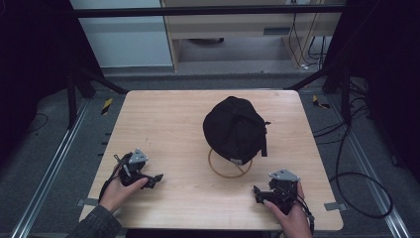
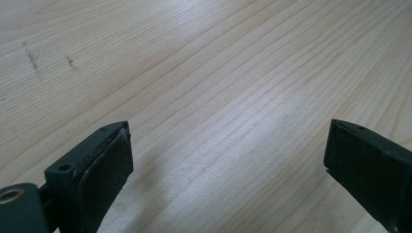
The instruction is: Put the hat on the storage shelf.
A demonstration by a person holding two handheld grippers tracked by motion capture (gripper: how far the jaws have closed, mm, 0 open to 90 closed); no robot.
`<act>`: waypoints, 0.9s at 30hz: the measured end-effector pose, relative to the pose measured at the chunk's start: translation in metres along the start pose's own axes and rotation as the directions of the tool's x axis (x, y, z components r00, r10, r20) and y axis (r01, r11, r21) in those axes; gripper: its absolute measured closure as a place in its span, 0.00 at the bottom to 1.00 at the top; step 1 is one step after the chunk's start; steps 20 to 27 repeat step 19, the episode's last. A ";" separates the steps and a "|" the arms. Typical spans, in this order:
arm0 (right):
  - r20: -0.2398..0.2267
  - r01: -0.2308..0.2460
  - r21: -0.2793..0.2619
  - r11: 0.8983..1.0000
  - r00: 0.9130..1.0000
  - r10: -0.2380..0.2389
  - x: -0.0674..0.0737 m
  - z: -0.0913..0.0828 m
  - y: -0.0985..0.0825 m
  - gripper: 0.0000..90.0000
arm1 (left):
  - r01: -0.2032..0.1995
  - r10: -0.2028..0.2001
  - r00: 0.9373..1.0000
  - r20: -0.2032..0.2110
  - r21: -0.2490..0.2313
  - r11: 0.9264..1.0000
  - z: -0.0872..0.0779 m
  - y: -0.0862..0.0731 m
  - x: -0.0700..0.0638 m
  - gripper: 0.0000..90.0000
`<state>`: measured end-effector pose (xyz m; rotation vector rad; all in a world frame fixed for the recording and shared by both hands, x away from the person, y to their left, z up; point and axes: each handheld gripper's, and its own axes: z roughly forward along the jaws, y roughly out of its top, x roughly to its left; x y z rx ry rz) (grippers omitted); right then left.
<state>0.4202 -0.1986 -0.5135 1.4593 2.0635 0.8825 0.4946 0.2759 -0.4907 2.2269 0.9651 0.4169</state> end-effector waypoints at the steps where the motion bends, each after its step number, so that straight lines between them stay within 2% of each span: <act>1: 0.000 0.001 0.000 1.000 1.000 -0.001 0.000 0.000 0.000 0.00 | 0.000 0.000 1.000 0.001 0.002 1.000 0.001 0.000 0.002 0.04; 4: 0.000 0.000 0.000 1.000 1.000 0.000 0.000 0.000 0.000 0.00 | -0.001 0.001 1.000 -0.011 0.008 1.000 0.004 -0.001 0.006 0.04; 7: 0.000 0.001 0.000 1.000 1.000 -0.001 0.000 0.000 0.000 0.00 | 0.019 -0.019 1.000 -0.012 0.017 1.000 0.010 -0.005 0.011 0.04; 12: 0.000 0.003 0.000 1.000 1.000 -0.003 0.000 0.000 0.000 0.00 | 0.030 -0.031 0.999 -0.020 -0.038 0.999 0.013 -0.012 0.012 0.02; 27: 0.000 0.000 0.000 1.000 1.000 0.000 0.000 0.000 0.000 0.00 | 0.034 -0.035 0.999 -0.024 -0.038 0.999 0.011 -0.014 0.011 0.01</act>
